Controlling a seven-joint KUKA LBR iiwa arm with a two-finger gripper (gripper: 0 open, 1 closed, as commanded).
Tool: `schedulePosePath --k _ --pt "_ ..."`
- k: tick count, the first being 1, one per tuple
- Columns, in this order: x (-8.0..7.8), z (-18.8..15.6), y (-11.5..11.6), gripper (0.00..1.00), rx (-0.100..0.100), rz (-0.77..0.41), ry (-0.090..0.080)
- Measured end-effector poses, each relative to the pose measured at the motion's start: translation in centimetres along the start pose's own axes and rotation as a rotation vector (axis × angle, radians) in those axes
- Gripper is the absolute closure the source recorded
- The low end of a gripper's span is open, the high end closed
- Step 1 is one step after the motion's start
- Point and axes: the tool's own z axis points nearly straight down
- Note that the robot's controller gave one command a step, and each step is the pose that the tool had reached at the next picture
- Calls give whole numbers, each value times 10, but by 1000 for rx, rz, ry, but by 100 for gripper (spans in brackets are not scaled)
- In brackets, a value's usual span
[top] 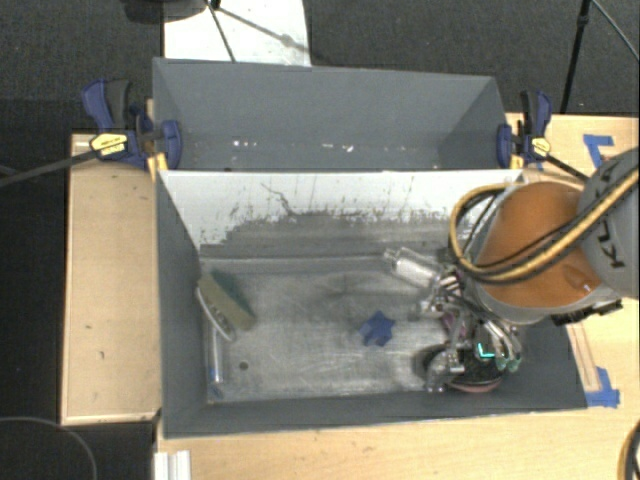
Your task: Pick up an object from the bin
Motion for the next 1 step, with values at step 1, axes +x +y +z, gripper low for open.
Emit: schedulePosePath --k 1 --pt "-10 57 -100 0 -4 -40 -18"
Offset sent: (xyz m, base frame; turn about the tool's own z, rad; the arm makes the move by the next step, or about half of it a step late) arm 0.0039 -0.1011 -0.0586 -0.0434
